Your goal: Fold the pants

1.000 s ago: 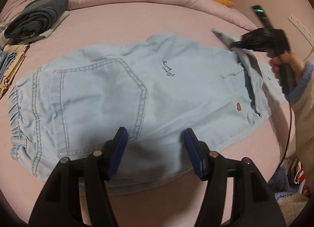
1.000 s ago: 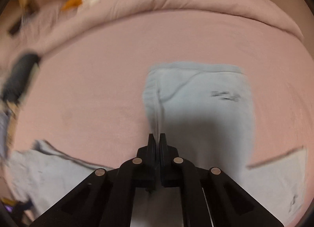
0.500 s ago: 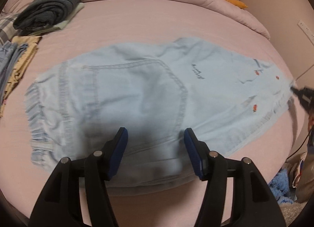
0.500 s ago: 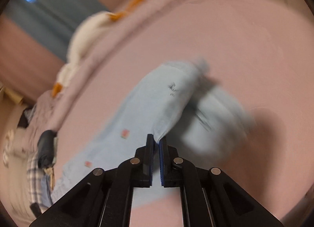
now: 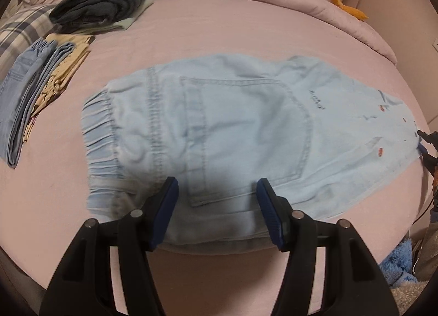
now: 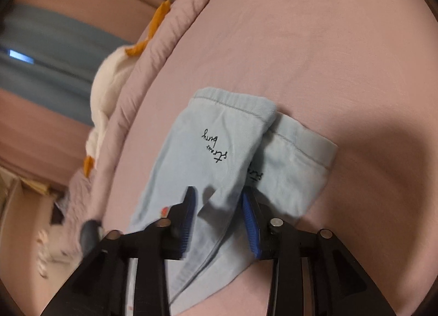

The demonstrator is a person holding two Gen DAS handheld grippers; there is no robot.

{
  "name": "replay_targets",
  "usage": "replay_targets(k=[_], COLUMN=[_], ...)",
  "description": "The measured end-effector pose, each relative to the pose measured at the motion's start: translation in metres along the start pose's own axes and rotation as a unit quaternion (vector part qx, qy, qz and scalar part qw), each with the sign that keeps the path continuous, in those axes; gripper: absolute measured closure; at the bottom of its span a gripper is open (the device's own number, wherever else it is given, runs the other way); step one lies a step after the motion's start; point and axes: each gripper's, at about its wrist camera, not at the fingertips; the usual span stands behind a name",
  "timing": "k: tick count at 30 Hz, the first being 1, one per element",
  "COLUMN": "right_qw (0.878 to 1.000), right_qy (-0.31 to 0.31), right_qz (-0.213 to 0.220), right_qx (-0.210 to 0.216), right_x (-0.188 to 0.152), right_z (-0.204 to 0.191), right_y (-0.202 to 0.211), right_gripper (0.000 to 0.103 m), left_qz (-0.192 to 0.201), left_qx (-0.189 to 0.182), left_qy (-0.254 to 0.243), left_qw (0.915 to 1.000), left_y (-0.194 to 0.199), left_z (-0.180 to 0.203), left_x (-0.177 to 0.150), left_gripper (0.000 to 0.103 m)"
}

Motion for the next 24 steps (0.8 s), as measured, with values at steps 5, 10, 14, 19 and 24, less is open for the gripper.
replay_targets(k=[5,10,14,19,24], right_qw=[0.999,0.997,0.996,0.973,0.957], right_qy=[0.027,0.028,0.017,0.073,0.252], right_qz=[-0.002,0.002,-0.019,0.088,0.014], right_qx=[-0.029,-0.079,-0.081,-0.2,-0.144], right_x=[-0.012,-0.016,-0.003,-0.014,-0.048], right_z=[0.002,0.004,0.02,-0.016,-0.101], right_y=[0.026,0.032,0.023,0.061,0.014], right_gripper=[0.097,0.097,0.096,0.074,0.074], left_qz=[-0.004,-0.008,-0.012,0.015,0.058], left_qx=[0.008,-0.006,-0.002,-0.012,-0.012], left_qy=[0.016,0.025,0.013,0.0,-0.004], left_qw=[0.9998,0.9996,0.9998,0.9998,0.9982], left_y=[0.003,0.008,0.009,0.034,0.047], left_z=[-0.017,-0.029,-0.026,-0.018,-0.013], left_x=[-0.002,-0.005,-0.007,-0.021,-0.015], left_gripper=[0.078,0.086,0.086,0.06,0.051])
Point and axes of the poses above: each gripper's, at about its wrist camera, not at the fingertips, and y roughly against the way its jaws point, z to its right, x to its top, and after that the axes turned 15 degrees about -z, right-handed
